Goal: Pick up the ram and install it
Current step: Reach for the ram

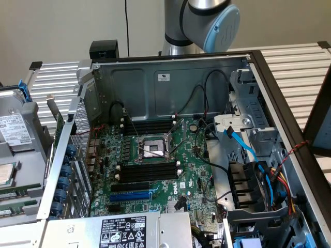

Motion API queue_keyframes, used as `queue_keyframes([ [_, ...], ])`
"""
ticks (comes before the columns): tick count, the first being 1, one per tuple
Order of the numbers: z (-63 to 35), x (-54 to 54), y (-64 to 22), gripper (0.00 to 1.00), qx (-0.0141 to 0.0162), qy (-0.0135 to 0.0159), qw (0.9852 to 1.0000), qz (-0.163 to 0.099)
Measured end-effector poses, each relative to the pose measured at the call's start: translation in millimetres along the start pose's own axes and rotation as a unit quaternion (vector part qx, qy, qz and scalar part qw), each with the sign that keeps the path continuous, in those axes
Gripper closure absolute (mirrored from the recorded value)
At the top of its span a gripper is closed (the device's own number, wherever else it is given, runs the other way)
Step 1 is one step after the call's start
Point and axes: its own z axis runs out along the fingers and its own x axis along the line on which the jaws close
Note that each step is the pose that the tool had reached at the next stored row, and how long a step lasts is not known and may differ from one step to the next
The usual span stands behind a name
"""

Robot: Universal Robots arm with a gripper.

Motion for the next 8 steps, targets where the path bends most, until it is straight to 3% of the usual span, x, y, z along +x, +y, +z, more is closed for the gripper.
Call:
queue_keyframes([
  [1,0.1,0.0,0.0,0.75,0.0012,0.001,1.0,-0.007],
  [5,0.7,0.1,-0.1,0.75,0.0012,0.0029,0.9991,-0.042],
  [8,1.1,0.1,0.0,0.75,0.004,0.0071,0.998,-0.062],
])
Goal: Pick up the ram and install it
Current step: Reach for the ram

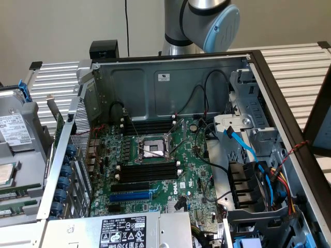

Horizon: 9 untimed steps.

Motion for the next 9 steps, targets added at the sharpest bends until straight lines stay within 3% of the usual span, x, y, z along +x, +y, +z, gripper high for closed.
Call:
queue_keyframes([
  [5,1.4,0.0,-0.1,0.75,0.0037,0.0059,0.9991,-0.042],
  [9,2.7,0.0,-0.2,0.75,0.0052,0.0089,0.9969,-0.078],
])
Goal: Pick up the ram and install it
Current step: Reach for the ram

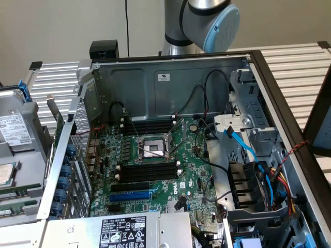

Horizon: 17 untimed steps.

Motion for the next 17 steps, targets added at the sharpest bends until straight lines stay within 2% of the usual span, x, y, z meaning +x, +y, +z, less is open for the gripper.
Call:
queue_keyframes([
  [5,1.8,0.0,0.0,0.75,0.001,0.002,0.999,-0.046],
  [9,3.3,-0.1,-0.1,0.75,0.0016,0.0033,0.9966,-0.082],
  [13,4.8,-0.1,-0.1,0.75,0.0021,0.0045,0.993,-0.118],
  [17,6.2,-0.1,-0.2,0.75,0.0026,0.0057,0.988,-0.155],
])
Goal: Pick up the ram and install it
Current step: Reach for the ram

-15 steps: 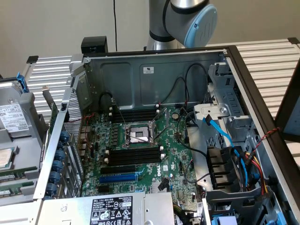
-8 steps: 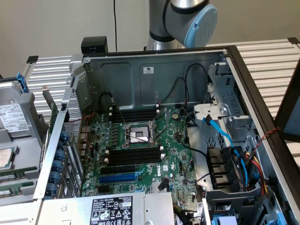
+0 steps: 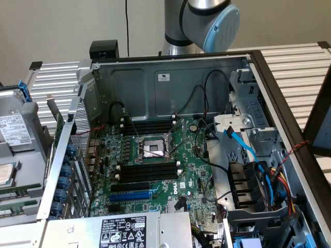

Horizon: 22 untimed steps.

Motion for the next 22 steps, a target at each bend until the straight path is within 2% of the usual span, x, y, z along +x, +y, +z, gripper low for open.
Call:
queue_keyframes([
  [4,1.4,0.0,-0.1,0.75,0.0005,0.0012,0.9993,-0.036],
  [8,2.8,0.0,-0.1,0.75,0.0011,0.0024,0.9974,-0.073],
  [12,4.2,-0.1,-0.2,0.75,0.0016,0.0036,0.9941,-0.109],
  [14,4.9,-0.1,-0.2,0.75,0.0019,0.0042,0.9919,-0.127],
  [18,6.0,-0.1,-0.1,0.75,0.0024,0.0054,0.9867,-0.163],
  [19,6.0,0.0,0.0,0.75,0.0025,0.0055,0.9859,-0.167],
  [22,6.1,0.0,0.0,0.75,0.0025,0.0055,0.9859,-0.167],
])
